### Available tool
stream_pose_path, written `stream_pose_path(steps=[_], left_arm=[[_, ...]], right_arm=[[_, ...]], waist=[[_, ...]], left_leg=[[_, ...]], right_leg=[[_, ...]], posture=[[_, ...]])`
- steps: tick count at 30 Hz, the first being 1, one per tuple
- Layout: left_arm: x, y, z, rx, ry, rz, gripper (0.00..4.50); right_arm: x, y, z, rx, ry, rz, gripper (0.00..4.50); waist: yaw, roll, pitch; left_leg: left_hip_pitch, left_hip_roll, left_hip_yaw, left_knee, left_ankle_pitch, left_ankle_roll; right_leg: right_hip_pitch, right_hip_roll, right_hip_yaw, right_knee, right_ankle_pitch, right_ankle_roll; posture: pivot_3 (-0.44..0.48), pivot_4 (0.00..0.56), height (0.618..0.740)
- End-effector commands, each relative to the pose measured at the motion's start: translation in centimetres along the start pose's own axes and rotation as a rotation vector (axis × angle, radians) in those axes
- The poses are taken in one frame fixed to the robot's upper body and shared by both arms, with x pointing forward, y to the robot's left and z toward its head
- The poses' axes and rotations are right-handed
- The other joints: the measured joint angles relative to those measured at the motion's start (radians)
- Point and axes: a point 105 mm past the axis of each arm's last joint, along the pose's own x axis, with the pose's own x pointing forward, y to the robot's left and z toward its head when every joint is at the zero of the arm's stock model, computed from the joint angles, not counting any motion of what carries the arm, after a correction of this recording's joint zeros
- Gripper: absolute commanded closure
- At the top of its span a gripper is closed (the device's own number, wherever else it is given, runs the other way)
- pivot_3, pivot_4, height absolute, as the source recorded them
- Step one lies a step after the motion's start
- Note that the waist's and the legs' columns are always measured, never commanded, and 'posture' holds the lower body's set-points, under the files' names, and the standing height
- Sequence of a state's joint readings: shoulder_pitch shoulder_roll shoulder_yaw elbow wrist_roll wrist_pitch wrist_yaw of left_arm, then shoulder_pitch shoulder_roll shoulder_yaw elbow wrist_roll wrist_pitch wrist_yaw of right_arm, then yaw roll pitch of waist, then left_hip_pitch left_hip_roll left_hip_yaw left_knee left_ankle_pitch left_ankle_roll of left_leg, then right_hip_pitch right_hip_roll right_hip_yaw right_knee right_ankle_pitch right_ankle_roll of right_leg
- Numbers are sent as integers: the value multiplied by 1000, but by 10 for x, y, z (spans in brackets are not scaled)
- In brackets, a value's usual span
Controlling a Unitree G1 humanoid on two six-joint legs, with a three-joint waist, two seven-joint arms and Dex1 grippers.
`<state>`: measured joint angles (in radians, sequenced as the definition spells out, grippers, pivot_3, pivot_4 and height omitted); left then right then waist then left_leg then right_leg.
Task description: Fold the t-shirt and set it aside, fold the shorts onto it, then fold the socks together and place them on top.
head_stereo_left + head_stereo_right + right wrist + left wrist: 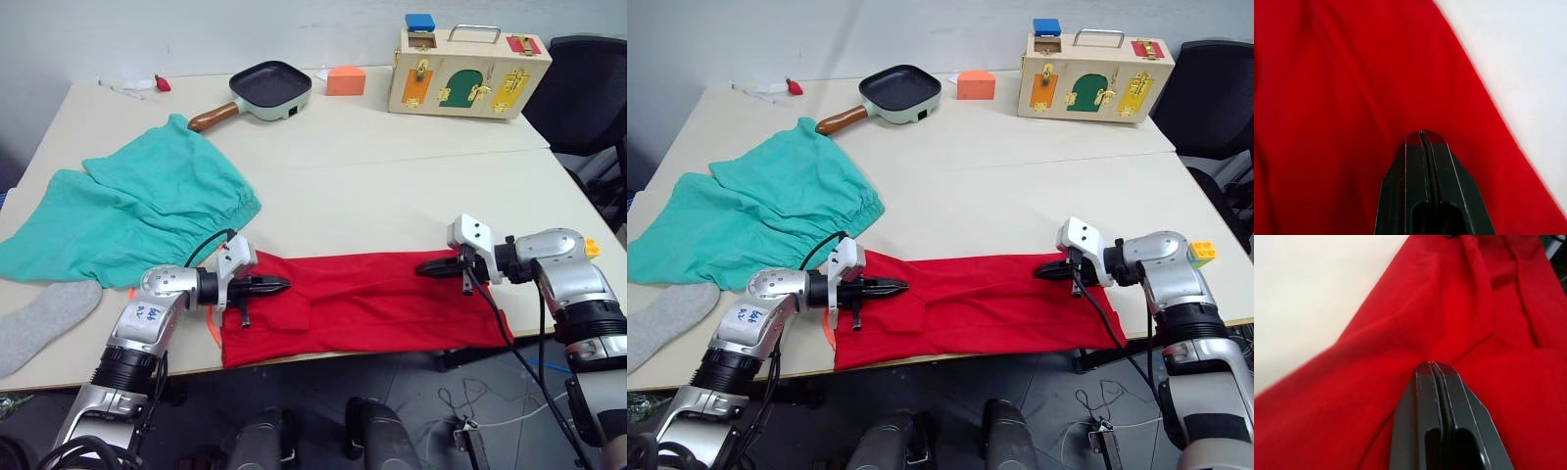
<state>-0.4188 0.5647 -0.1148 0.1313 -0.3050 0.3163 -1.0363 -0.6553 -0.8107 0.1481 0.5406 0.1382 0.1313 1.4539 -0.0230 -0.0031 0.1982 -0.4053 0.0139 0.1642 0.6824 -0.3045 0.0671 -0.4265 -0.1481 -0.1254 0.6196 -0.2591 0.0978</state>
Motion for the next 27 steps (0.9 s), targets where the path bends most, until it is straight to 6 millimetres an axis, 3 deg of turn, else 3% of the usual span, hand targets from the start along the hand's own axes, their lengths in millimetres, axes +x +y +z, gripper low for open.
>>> stream_pose_path(steps=[1,6,12,16,20,24,27], left_arm=[[-4,2,4,16,-9,34,4464],[-6,3,3,-3,-22,70,4464],[-11,1,7,-23,-77,88,4464],[-18,-6,24,-31,-182,43,4464],[-16,0,33,-48,-223,82,4464],[3,-1,30,-71,-209,104,4464],[11,2,23,-69,-173,145,4464]], right_arm=[[-15,23,-20,60,55,90,4500],[-39,42,-29,113,71,100,4500],[-62,46,-20,126,-58,2,4500],[-62,41,6,75,-267,-109,4500],[-31,36,33,33,-431,-239,4500],[26,35,55,84,-549,-390,4500],[63,46,68,85,-553,-419,4500]], waist=[[4,0,0],[12,0,0],[21,0,0],[18,0,0],[20,-1,0],[21,-1,0],[20,0,0]], left_leg=[[0,0,-1,0,0,-1],[0,0,-2,0,-4,-7],[0,0,-2,0,-4,-7],[0,0,-2,0,-4,-7],[1,1,-3,0,-4,-8],[0,0,-2,0,-4,-8],[-1,0,-2,0,-4,-9]], right_leg=[[1,0,1,-1,0,0],[2,-1,1,-5,0,0],[1,-1,1,-5,0,0],[1,0,1,-5,0,0],[1,0,1,-4,0,0],[1,0,1,-3,0,0],[-1,0,1,-2,0,0]], posture=[[0,150,740],[0,150,740],[0,150,740],[0,150,740],[0,150,740],[0,150,740],[0,150,740]])
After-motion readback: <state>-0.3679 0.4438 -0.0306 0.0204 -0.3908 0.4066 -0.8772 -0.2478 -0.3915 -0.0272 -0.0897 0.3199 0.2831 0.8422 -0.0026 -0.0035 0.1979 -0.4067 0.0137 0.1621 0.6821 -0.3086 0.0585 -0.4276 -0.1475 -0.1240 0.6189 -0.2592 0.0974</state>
